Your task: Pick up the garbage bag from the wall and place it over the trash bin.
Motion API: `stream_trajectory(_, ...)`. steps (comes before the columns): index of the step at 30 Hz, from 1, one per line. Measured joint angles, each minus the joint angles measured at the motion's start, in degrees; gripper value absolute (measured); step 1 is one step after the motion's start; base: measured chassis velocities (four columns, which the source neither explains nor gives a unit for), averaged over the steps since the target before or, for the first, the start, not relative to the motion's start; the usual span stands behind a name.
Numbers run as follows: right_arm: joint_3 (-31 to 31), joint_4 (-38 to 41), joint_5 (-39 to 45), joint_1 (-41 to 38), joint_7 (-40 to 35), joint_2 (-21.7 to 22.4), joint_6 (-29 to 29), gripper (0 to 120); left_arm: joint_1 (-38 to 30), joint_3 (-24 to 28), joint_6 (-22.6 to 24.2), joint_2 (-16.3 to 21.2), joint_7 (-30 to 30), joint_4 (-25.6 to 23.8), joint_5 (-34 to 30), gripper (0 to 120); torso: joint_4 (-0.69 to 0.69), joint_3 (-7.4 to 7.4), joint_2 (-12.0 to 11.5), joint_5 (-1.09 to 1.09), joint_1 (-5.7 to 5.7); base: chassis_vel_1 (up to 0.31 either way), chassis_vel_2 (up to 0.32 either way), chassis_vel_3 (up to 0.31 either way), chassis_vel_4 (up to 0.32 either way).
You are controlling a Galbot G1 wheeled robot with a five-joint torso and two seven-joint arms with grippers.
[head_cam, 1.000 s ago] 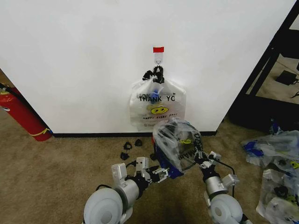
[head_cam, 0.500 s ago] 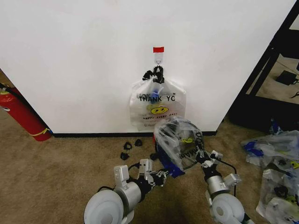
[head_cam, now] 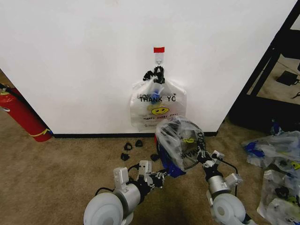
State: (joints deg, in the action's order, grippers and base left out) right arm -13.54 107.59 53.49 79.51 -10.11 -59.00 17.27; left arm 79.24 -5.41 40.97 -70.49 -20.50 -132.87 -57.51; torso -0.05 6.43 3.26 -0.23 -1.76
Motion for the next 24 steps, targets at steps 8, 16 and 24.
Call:
stream_trajectory(8, -0.09, 0.51, 1.46, -0.08, -0.72, 0.30, -0.73, 0, -0.32, -0.22, -1.81, 0.66, 2.65, 1.86, 5.83, 0, 0.00, 0.00, 0.00, 0.00, 0.00, 0.000, 0.000, 0.000, 0.000)
stream_trajectory(16, -0.44, 4.65, 7.16, 0.89, -3.71, 1.31, -5.61, 0, -1.45, 0.36, -3.52, 0.92, 0.81, 8.07, 18.07, 0, 0.00, 0.00, 0.00, 0.00, 0.00, 0.000, 0.000, 0.000, 0.000)
stream_trajectory(24, -0.31, 7.15, 7.53, 2.12, -5.16, 1.56, -9.22, 0, -3.30, 0.21, -5.85, 0.27, -0.78, 12.88, 19.99, 0, -0.01, 0.00, 0.00, 0.00, 0.00, 0.000, 0.000, 0.000, 0.000)
